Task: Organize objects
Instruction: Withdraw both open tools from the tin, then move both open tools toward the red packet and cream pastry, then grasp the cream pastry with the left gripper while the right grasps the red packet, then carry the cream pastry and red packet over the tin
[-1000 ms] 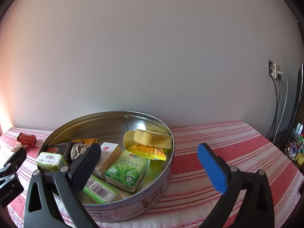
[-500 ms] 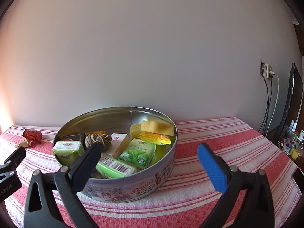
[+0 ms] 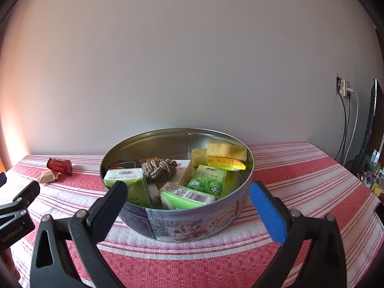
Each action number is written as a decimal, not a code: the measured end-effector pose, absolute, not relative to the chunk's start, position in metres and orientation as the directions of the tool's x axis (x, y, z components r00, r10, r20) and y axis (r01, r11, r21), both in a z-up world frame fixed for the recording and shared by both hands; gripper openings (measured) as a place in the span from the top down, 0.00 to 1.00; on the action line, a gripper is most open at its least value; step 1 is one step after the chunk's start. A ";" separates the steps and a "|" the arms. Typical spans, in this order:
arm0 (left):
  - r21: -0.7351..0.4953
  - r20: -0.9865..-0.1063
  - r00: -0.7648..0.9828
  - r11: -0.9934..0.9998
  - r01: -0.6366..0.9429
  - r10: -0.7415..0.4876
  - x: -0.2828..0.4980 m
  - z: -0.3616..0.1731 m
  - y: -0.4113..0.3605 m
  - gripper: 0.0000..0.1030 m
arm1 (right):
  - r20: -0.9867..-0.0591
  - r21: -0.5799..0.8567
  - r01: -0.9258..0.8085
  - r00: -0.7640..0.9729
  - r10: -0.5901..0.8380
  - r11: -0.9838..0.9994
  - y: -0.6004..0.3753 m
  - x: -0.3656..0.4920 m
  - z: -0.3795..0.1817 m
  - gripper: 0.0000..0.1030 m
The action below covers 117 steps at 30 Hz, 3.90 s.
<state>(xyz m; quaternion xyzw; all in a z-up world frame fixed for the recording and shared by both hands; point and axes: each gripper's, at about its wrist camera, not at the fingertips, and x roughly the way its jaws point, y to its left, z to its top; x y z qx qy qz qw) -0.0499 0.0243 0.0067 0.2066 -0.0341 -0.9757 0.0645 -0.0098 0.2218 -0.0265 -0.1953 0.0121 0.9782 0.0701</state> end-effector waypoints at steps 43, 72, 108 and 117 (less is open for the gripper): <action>-0.013 -0.624 -0.737 -0.939 0.343 -0.261 -0.154 -0.017 -0.168 0.05 | -0.762 0.152 0.348 -0.555 -0.334 -0.925 -0.038 -0.256 -0.085 0.41; -0.033 -0.773 -0.630 -0.988 0.149 -0.069 -0.240 -0.045 -0.060 0.40 | -0.590 0.102 0.314 -0.745 -0.312 -0.944 0.095 -0.059 -0.053 0.46; 0.041 -0.498 -0.852 -0.986 0.159 -0.158 -0.075 0.001 -0.010 0.51 | -0.408 -0.044 0.106 -0.909 -0.079 -0.993 0.117 -0.019 -0.034 0.44; 0.045 -0.481 -0.865 -0.989 0.140 -0.144 -0.050 0.002 0.011 0.51 | -0.418 -0.051 0.105 -0.905 -0.074 -0.993 0.129 -0.003 -0.035 0.44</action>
